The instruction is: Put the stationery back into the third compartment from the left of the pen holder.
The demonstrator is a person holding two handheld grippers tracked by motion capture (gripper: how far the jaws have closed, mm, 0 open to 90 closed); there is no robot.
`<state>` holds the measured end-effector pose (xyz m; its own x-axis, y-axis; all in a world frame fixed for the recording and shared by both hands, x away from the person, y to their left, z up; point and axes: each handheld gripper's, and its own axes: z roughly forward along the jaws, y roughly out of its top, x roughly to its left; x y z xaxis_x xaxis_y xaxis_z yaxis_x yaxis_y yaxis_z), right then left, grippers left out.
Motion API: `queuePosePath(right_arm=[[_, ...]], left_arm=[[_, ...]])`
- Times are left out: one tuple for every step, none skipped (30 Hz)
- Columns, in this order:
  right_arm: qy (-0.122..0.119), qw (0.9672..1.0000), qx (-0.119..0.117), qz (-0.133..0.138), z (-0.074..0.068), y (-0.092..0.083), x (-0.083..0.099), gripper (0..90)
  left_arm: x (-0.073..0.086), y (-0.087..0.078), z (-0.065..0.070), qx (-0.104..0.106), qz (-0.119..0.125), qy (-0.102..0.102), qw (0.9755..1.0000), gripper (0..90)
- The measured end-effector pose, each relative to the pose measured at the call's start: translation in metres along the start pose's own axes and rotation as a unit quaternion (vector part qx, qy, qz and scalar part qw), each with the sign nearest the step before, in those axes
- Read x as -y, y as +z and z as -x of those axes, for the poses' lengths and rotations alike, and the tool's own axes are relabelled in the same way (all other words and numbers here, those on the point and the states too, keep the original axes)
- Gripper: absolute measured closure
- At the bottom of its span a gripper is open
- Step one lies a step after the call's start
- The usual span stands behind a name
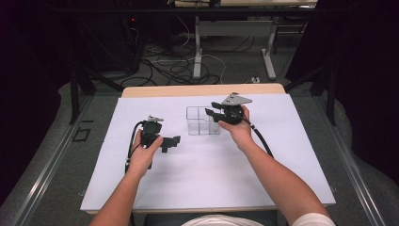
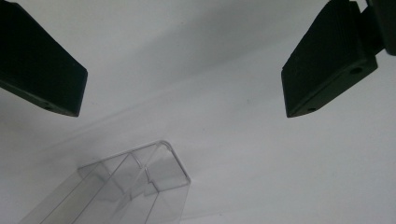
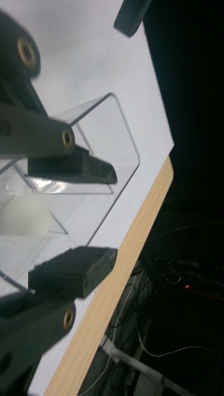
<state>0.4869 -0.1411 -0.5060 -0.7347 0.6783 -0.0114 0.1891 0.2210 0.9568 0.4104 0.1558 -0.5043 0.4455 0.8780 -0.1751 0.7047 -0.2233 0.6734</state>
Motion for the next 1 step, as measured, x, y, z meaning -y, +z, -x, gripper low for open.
queuePosePath(right_arm=[[-0.008, 1.0000, 0.001, -0.001, -0.0008, -0.0027, -0.0018, 49.5]], left_arm=[[0.0000, -0.0004, -0.0006, 0.000, 0.002, -0.002, 1.0000, 0.4]])
